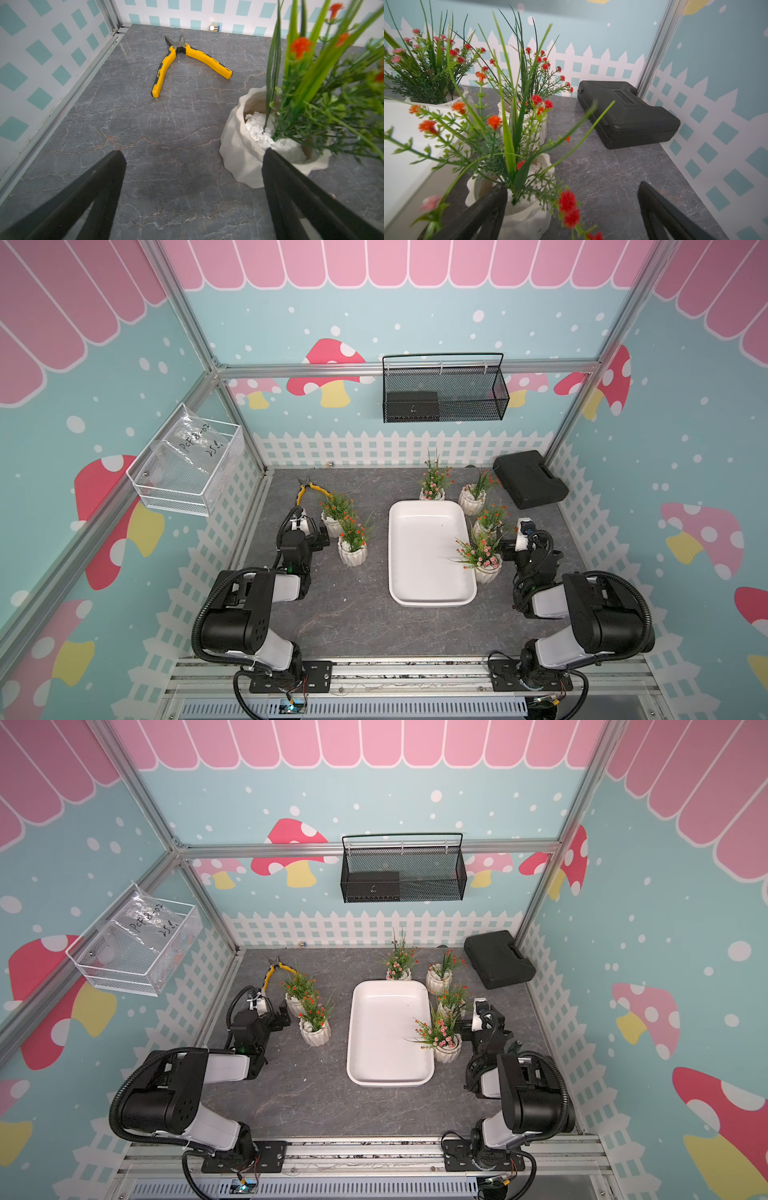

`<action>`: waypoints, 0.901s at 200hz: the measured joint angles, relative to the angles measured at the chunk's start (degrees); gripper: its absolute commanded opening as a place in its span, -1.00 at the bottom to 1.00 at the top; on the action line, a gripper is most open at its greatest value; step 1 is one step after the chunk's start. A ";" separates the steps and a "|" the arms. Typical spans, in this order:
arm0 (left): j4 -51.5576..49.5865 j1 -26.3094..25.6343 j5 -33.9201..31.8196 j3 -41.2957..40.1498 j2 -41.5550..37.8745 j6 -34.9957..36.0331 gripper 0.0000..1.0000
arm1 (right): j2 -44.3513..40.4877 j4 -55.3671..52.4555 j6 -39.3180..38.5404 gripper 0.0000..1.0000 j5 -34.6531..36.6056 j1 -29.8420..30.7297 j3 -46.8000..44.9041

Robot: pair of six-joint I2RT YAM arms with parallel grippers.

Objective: Put the potted gypsophila into the storage box
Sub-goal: Pick up the baby's breath potted plant from the center of the board.

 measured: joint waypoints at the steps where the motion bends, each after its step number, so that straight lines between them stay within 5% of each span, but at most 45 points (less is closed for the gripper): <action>1: 0.00 0.00 -0.02 0.00 0.00 0.00 0.99 | 0.00 0.00 -0.02 0.94 0.02 0.00 0.00; 54: -12.02 -4.24 -9.46 1.64 -14.27 -1.49 0.95 | -13.64 -12.15 2.25 0.82 5.73 0.00 1.01; 105: -35.74 -5.53 -10.47 9.57 -32.41 -18.21 0.79 | -36.74 -43.23 13.84 0.55 12.39 0.00 14.23; 140: -52.35 -5.53 -2.62 15.96 -37.03 -28.24 0.57 | -42.10 -57.86 17.59 0.46 0.90 -0.02 21.22; 180: -65.99 -5.38 10.56 21.24 -31.26 -32.76 0.46 | -30.25 -69.99 16.68 0.34 -22.95 1.49 32.24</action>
